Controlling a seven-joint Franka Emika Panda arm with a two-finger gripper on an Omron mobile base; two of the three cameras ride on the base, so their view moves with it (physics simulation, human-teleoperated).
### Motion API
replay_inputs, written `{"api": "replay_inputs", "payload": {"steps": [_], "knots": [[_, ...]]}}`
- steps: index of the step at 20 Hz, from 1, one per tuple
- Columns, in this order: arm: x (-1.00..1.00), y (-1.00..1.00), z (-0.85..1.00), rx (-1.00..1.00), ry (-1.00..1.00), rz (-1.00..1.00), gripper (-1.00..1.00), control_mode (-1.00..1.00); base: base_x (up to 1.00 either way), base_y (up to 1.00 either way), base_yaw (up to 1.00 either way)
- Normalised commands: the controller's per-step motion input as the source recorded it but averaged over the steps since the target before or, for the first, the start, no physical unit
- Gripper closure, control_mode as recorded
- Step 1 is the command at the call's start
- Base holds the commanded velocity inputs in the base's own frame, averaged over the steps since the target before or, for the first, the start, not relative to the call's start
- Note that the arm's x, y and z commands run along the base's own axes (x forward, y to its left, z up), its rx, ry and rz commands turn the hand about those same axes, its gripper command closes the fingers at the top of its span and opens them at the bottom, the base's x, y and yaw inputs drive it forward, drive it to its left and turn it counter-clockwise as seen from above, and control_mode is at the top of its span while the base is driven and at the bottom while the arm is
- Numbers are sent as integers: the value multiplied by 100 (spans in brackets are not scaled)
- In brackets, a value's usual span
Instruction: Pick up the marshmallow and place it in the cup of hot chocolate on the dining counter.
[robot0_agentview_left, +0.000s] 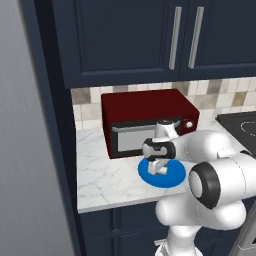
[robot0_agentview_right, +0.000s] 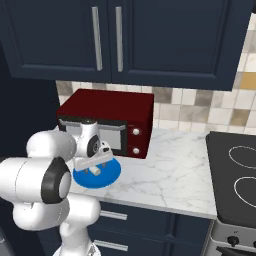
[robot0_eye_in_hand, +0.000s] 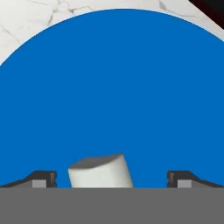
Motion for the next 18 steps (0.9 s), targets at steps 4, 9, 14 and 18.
{"api": "replay_inputs", "payload": {"steps": [4, 9, 14, 18], "knots": [[0, 0, -20, 0, 1, 2, -100, -100, 0, 0, 0], [-9, 0, -12, 0, 0, 1, -100, -100, 0, 0, 0], [-2, -5, 0, 0, 10, 5, -100, -100, 0, 0, 0], [-8, -17, 0, 0, 3, 8, -100, -100, 0, 0, 0]]}}
